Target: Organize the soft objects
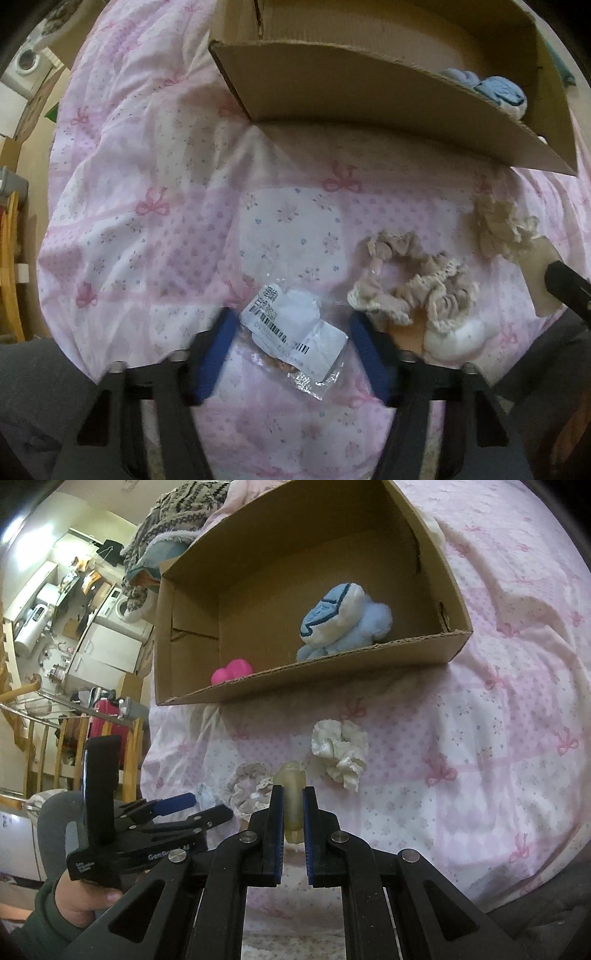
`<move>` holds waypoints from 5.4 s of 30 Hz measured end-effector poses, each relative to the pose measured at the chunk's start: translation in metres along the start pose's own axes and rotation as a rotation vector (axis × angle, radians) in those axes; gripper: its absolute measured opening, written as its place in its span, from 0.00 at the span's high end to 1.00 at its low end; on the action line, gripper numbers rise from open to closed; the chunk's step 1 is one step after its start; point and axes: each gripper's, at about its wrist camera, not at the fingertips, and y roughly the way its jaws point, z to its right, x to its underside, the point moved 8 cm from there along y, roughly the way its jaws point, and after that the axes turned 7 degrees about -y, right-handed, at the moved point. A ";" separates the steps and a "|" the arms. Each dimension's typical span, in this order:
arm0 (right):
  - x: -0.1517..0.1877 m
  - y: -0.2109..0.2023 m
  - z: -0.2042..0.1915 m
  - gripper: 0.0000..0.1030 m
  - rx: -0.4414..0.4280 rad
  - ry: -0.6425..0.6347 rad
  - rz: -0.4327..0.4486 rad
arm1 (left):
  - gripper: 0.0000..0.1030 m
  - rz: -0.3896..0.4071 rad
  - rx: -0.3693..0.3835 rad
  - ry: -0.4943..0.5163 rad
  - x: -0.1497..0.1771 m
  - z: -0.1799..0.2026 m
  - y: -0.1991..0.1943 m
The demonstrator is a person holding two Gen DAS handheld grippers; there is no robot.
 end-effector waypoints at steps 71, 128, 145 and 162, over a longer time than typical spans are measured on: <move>-0.106 -0.054 0.012 0.90 -0.145 0.024 0.290 | 0.80 0.513 0.091 0.103 -0.125 0.054 -0.122; -0.109 -0.017 -0.005 0.73 -0.089 -0.072 0.208 | 0.54 0.490 0.102 0.116 -0.121 0.061 -0.111; -0.112 -0.025 0.004 0.31 -0.071 -0.028 0.244 | 0.36 0.493 0.101 0.093 -0.122 0.058 -0.115; -0.100 -0.039 0.008 0.31 -0.052 -0.007 0.259 | 0.36 0.516 0.071 0.056 -0.108 0.036 -0.131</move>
